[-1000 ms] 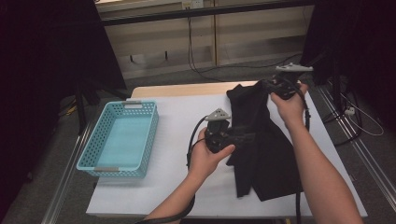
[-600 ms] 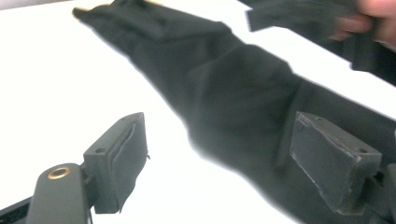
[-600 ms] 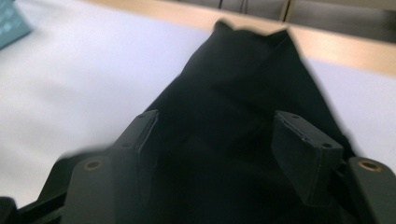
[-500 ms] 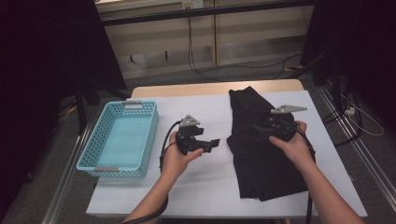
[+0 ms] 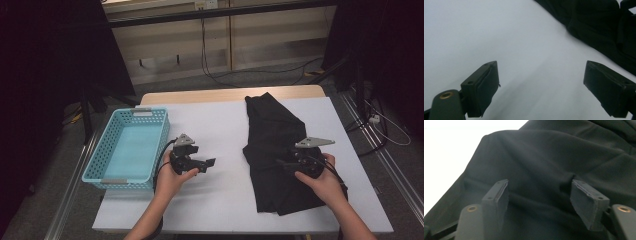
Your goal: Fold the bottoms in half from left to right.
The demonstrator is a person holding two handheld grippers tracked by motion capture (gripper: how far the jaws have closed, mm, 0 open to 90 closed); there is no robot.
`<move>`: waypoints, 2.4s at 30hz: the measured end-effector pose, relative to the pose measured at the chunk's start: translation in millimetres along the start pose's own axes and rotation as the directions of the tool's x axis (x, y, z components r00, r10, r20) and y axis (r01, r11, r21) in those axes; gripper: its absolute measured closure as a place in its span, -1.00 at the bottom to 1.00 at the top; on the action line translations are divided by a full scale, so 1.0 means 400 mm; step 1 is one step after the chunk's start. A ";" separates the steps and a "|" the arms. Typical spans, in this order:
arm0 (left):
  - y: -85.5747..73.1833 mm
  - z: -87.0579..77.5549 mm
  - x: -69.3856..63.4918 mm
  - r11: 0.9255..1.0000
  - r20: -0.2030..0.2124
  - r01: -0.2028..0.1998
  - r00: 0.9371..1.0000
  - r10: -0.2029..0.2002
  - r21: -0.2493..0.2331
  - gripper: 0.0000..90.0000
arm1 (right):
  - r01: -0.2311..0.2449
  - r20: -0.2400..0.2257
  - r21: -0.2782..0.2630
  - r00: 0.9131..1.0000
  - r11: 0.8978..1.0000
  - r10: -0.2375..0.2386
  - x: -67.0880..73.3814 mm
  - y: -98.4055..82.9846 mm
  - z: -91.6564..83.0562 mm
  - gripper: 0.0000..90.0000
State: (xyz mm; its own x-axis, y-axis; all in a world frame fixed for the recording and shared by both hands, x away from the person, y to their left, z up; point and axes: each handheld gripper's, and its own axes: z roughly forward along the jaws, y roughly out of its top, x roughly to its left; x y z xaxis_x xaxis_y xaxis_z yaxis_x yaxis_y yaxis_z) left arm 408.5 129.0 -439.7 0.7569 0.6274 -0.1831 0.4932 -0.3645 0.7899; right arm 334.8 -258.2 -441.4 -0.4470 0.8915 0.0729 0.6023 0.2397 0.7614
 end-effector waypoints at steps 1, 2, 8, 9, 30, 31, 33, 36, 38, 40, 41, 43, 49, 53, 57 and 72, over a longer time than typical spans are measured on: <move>-0.002 -0.004 0.000 1.000 -0.001 -0.003 1.000 0.003 0.006 -0.73 | 0.000 0.004 0.000 1.000 1.000 0.000 0.002 -0.006 -0.007 -0.22; -0.005 -0.006 0.000 1.000 -0.005 -0.007 1.000 0.007 0.005 -0.74 | -0.001 0.004 0.000 1.000 1.000 0.001 0.005 -0.012 -0.013 -0.20; -0.008 -0.010 -0.002 1.000 -0.018 -0.011 1.000 0.012 0.010 -0.74 | 0.055 -0.026 0.001 0.998 0.999 -0.054 0.042 -0.015 -0.017 0.06; -0.005 -0.015 -0.001 1.000 -0.023 -0.009 1.000 0.009 0.005 -0.74 | 0.062 -0.042 0.002 0.997 0.998 -0.062 0.054 -0.012 -0.010 0.05; -0.008 -0.057 0.024 1.000 -0.058 0.009 0.998 -0.011 -0.023 -0.75 | 0.168 -0.131 0.053 0.978 0.984 -0.160 0.102 -0.011 0.018 1.00; -0.008 -0.058 0.024 1.000 -0.062 0.009 0.998 -0.010 -0.023 -0.75 | 0.162 -0.129 0.045 0.979 0.986 -0.155 0.093 -0.016 0.003 1.00; -0.008 -0.058 0.025 1.000 -0.063 0.010 0.998 -0.011 -0.024 -0.75 | 0.148 -0.116 0.031 0.983 0.988 -0.143 0.074 -0.023 -0.028 1.00; -0.006 -0.056 0.024 1.000 -0.060 0.005 0.998 -0.006 -0.020 -0.75 | 0.122 -0.100 0.011 0.988 0.992 -0.120 0.049 -0.045 -0.073 1.00; -0.003 -0.052 0.020 1.000 -0.061 0.006 0.998 -0.007 -0.021 -0.75 | 0.110 -0.090 0.009 0.990 0.994 -0.109 0.035 -0.062 -0.099 1.00; -0.001 -0.049 0.017 1.000 -0.060 0.003 0.998 -0.004 -0.019 -0.75 | 0.095 -0.083 0.003 0.992 0.995 -0.094 0.022 -0.081 -0.120 1.00; 0.000 -0.046 0.016 1.000 -0.055 0.000 0.999 -0.001 -0.019 -0.75 | 0.089 -0.077 0.003 0.993 0.996 -0.089 0.016 -0.089 -0.129 1.00; 0.002 -0.042 0.012 1.000 -0.049 0.002 0.999 -0.003 -0.020 -0.75 | 0.075 -0.063 0.001 0.995 0.997 -0.075 0.005 -0.104 -0.147 1.00; 0.005 -0.035 0.012 1.000 -0.044 -0.011 0.999 0.010 -0.011 -0.74 | 0.039 -0.037 -0.022 0.999 0.999 -0.040 -0.025 -0.131 -0.199 1.00; 0.007 -0.037 0.016 1.000 -0.049 -0.016 0.999 0.016 -0.011 -0.74 | 0.040 -0.018 -0.024 0.999 0.999 -0.040 -0.038 -0.145 -0.231 1.00; 0.008 -0.043 0.020 1.000 -0.056 -0.013 0.998 0.011 -0.020 -0.74 | 0.025 0.000 -0.040 1.000 0.999 -0.025 -0.042 -0.153 -0.259 0.64; 0.004 -0.044 0.022 1.000 -0.057 -0.010 0.998 0.010 -0.009 -0.74 | -0.071 0.107 0.071 0.992 0.995 0.063 -0.089 -0.085 -0.086 0.55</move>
State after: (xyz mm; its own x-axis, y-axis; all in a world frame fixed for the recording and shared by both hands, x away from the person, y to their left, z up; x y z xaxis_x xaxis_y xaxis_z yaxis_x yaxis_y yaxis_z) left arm 408.5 146.0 -429.7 0.7358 0.6622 -0.1418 0.4819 -0.3649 0.7967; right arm 307.4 -311.5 -447.9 -0.3347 0.9409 0.0517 0.6778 0.2023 0.7068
